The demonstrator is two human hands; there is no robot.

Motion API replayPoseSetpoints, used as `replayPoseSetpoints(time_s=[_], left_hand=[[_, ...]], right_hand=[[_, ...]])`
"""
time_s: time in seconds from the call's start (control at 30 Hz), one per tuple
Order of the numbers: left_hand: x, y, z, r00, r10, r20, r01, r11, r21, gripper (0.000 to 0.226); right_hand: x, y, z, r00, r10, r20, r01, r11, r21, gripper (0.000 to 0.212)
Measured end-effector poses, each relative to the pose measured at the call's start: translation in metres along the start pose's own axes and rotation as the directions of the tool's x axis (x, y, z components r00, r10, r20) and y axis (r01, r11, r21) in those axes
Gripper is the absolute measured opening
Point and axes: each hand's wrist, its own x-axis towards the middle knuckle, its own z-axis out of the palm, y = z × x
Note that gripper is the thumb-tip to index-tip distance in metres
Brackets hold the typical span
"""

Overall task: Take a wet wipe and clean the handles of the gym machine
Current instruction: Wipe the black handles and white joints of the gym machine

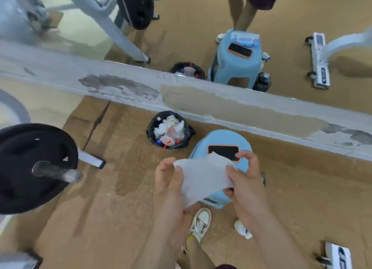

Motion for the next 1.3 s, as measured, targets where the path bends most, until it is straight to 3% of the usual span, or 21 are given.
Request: replayPoseSetpoints(time_s=[0.1,0.2,0.27,0.37,0.43,0.53,0.57,0.63,0.7,0.77,0.83,0.87,0.9,0.97,1.03,1.1,1.2,1.3], left_hand=[[-0.033,0.028,-0.048,0.990,0.137,-0.033,-0.136,0.991,0.004,0.009],[-0.075,0.047,-0.103,0.958,0.267,-0.102,-0.263,0.963,0.054,0.015],[-0.110,0.054,-0.143,0.935,0.330,-0.130,-0.327,0.944,0.041,0.021],[-0.166,0.049,-0.202,0.908,0.351,-0.228,-0.312,0.931,0.192,0.032],[-0.202,0.046,-0.240,0.840,0.414,-0.351,-0.310,0.897,0.315,0.036],[-0.252,0.047,-0.290,0.735,0.550,-0.395,-0.290,0.783,0.551,0.025],[-0.270,0.050,-0.304,0.730,0.552,-0.403,-0.247,0.762,0.598,0.021],[-0.301,0.054,-0.330,0.707,0.579,-0.407,-0.177,0.701,0.691,0.044],[-0.325,0.061,-0.351,0.651,0.633,-0.418,-0.099,0.617,0.780,0.054],[-0.345,0.067,-0.370,0.562,0.709,-0.426,-0.049,0.543,0.838,0.039],[-0.356,0.071,-0.393,0.470,0.804,-0.366,0.000,0.414,0.910,0.010],[-0.359,0.074,-0.405,0.427,0.837,-0.341,0.029,0.365,0.931,0.010],[-0.361,0.077,-0.416,0.418,0.833,-0.363,0.069,0.369,0.927,0.022],[-0.360,0.084,-0.436,0.432,0.771,-0.468,0.086,0.482,0.872,0.043],[-0.352,0.095,-0.457,0.437,0.710,-0.553,-0.024,0.624,0.781,0.056],[-0.338,0.110,-0.474,0.482,0.610,-0.629,-0.150,0.765,0.627,0.065],[-0.312,0.135,-0.491,0.588,0.466,-0.661,-0.262,0.883,0.389,0.045],[-0.286,0.158,-0.504,0.597,0.419,-0.684,-0.372,0.900,0.227,0.028]], right_hand=[[-0.037,0.000,0.031,0.970,0.010,0.243,0.011,0.996,-0.084,0.029],[-0.074,0.010,0.058,0.863,0.133,0.488,-0.148,0.989,-0.009,0.019],[-0.101,0.020,0.076,0.789,0.199,0.581,-0.232,0.973,-0.019,0.022],[-0.153,0.038,0.104,0.694,0.250,0.675,-0.210,0.967,-0.142,0.032],[-0.190,0.052,0.122,0.647,0.264,0.715,-0.151,0.964,-0.219,0.027],[-0.237,0.066,0.151,0.525,0.293,0.799,-0.011,0.941,-0.338,0.030],[-0.250,0.068,0.162,0.451,0.337,0.826,0.025,0.921,-0.389,0.038],[-0.272,0.070,0.187,0.270,0.471,0.840,0.129,0.847,-0.517,0.051],[-0.293,0.075,0.212,0.138,0.599,0.789,0.332,0.722,-0.607,0.051],[-0.312,0.087,0.239,0.078,0.676,0.733,0.471,0.623,-0.624,0.044],[-0.330,0.100,0.266,0.042,0.687,0.726,0.528,0.602,-0.599,0.035],[-0.336,0.107,0.279,0.031,0.677,0.735,0.532,0.611,-0.586,0.030],[-0.341,0.112,0.292,0.027,0.670,0.742,0.513,0.628,-0.585,0.027],[-0.346,0.121,0.319,0.020,0.671,0.741,0.464,0.651,-0.601,0.029],[-0.347,0.129,0.349,0.025,0.665,0.746,0.467,0.652,-0.597,0.032],[-0.343,0.133,0.380,0.056,0.637,0.769,0.562,0.617,-0.551,0.026],[-0.334,0.137,0.427,0.072,0.569,0.819,0.679,0.573,-0.458,0.021],[-0.324,0.143,0.469,0.112,0.618,0.778,0.475,0.655,-0.588,0.025]])
